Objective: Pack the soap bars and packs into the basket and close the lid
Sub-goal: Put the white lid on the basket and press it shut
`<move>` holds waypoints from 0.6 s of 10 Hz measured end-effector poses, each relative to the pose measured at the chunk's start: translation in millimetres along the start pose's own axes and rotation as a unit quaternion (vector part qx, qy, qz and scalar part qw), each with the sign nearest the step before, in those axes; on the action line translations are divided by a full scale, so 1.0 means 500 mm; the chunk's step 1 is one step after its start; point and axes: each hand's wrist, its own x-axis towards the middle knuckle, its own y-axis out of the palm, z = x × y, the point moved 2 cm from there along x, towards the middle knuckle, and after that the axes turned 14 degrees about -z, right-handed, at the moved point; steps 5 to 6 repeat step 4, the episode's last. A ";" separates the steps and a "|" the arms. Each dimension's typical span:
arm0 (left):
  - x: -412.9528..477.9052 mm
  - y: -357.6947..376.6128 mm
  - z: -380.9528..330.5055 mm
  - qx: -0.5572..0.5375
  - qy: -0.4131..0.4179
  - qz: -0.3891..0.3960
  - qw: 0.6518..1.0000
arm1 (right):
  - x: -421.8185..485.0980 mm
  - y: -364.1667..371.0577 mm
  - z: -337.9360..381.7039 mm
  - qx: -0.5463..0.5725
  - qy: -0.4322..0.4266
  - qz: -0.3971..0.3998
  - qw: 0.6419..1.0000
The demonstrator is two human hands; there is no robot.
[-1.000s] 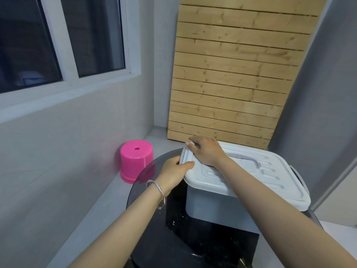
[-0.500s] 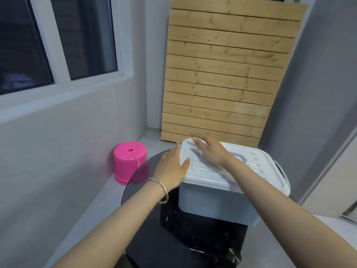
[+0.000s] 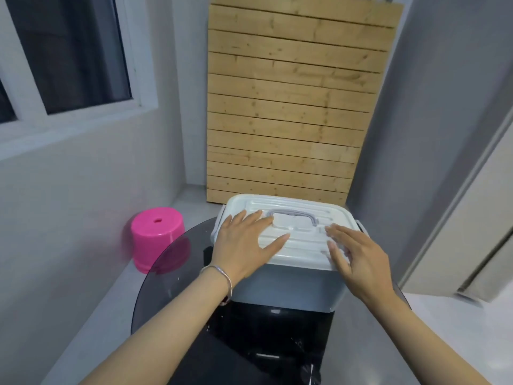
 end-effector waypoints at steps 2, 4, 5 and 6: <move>0.070 0.036 0.037 0.014 -0.004 0.028 1.000 | 0.054 0.063 -0.007 -0.021 -0.006 0.011 1.000; 0.082 0.042 0.033 0.022 -0.007 0.067 0.997 | 0.079 0.044 -0.008 0.054 -0.012 0.109 0.992; 0.082 0.042 0.033 0.022 -0.007 0.067 0.997 | 0.079 0.044 -0.008 0.054 -0.012 0.109 0.992; 0.082 0.042 0.033 0.022 -0.007 0.067 0.997 | 0.079 0.044 -0.008 0.054 -0.012 0.109 0.992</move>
